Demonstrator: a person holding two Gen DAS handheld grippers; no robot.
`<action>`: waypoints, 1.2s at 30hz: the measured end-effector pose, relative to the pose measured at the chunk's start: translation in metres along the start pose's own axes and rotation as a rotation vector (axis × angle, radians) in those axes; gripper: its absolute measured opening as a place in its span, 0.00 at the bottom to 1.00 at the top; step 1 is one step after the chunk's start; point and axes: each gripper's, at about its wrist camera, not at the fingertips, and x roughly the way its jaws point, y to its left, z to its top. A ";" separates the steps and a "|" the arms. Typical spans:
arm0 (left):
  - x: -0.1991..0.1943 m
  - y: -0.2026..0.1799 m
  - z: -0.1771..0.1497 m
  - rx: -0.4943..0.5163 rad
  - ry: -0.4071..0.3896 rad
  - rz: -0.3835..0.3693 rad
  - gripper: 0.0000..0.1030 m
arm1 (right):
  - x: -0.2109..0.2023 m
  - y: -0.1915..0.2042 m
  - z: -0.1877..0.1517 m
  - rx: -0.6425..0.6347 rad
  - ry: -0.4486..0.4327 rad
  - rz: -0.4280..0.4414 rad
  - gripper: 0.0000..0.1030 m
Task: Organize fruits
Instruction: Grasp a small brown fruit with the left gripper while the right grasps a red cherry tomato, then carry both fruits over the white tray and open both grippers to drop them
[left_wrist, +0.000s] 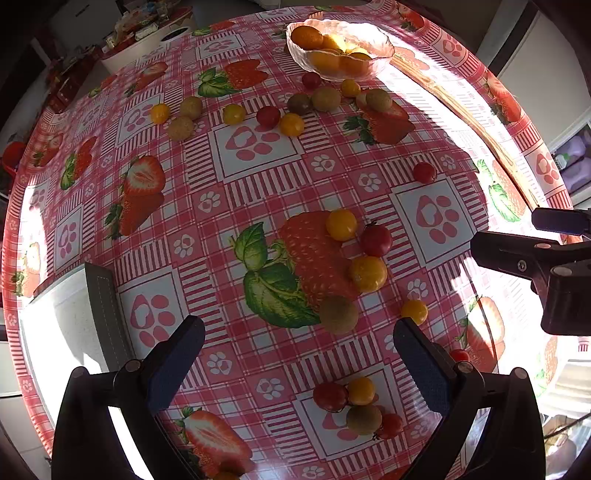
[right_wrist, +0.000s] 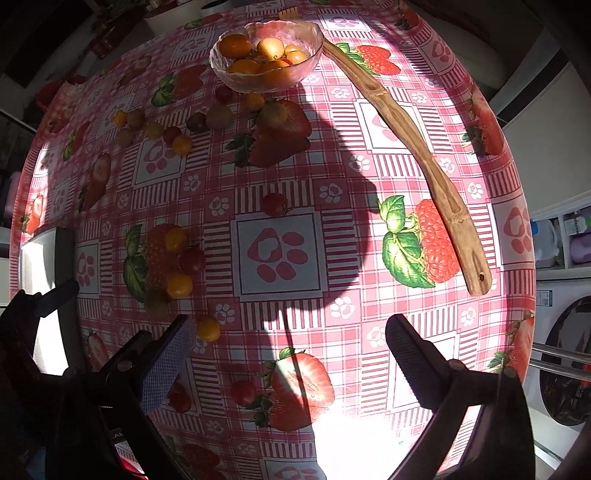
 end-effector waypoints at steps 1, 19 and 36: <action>0.002 0.000 0.001 0.001 -0.006 -0.002 1.00 | 0.003 -0.001 0.003 0.002 -0.002 0.001 0.98; 0.028 -0.017 -0.003 -0.024 0.022 0.025 0.65 | 0.056 0.008 0.056 -0.008 -0.040 -0.001 0.68; -0.005 0.018 -0.018 -0.185 -0.005 -0.149 0.26 | 0.031 0.018 0.032 -0.017 -0.055 0.051 0.20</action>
